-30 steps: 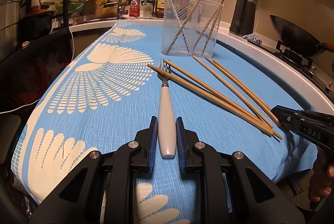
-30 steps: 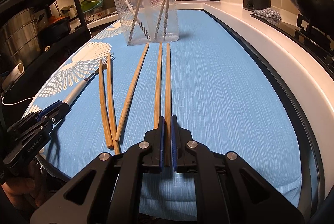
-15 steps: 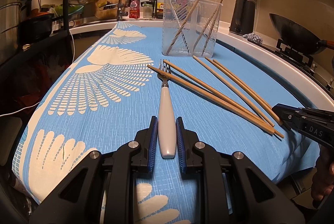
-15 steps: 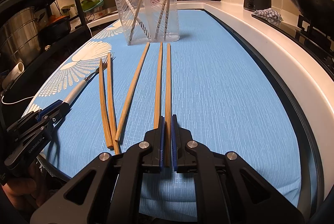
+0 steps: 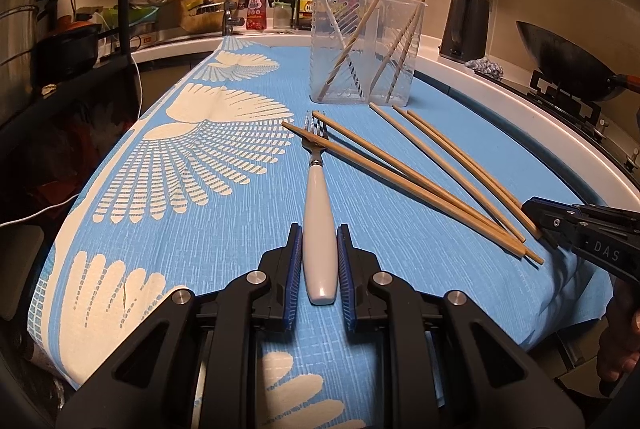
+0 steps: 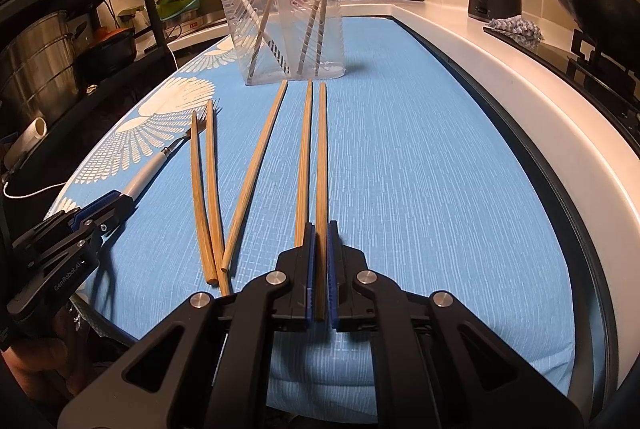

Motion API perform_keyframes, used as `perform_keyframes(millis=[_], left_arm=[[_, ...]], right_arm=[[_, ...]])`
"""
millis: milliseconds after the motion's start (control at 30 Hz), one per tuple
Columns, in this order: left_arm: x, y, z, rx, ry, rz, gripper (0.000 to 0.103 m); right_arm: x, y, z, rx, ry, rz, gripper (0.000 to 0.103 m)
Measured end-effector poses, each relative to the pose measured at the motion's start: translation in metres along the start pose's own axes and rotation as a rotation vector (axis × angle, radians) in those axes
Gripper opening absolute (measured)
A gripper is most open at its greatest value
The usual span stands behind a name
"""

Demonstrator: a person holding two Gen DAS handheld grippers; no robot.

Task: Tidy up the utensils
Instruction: 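Lift the fork with the left tool while the right tool carries its chopstick above the container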

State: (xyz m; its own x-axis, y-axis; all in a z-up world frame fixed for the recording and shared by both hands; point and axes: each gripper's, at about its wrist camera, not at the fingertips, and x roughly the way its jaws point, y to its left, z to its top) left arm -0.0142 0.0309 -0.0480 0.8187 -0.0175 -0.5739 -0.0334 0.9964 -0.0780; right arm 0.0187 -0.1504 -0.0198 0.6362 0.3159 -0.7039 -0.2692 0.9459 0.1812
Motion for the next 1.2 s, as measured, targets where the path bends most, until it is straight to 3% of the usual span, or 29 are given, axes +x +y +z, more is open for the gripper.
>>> perform_keyframes(millis=[200, 633, 933, 1200], left_arm=[[-0.021, 0.005, 0.029, 0.021, -0.062, -0.012, 0.018], [-0.045, 0.024, 0.104, 0.032, -0.181, -0.033, 0.018], [-0.045, 0.036, 0.144, -0.044, -0.147, -0.088, 0.018], [-0.04, 0.038, 0.168, -0.083, -0.058, -0.115, 0.018]], right_arm=[[-0.024, 0.006, 0.018, -0.053, -0.054, -0.03, 0.006], [-0.083, 0.004, 0.082, -0.062, -0.237, -0.012, 0.006], [-0.097, 0.008, 0.126, -0.049, -0.277, 0.032, 0.006], [-0.089, 0.012, 0.153, -0.026, -0.235, 0.054, 0.006]])
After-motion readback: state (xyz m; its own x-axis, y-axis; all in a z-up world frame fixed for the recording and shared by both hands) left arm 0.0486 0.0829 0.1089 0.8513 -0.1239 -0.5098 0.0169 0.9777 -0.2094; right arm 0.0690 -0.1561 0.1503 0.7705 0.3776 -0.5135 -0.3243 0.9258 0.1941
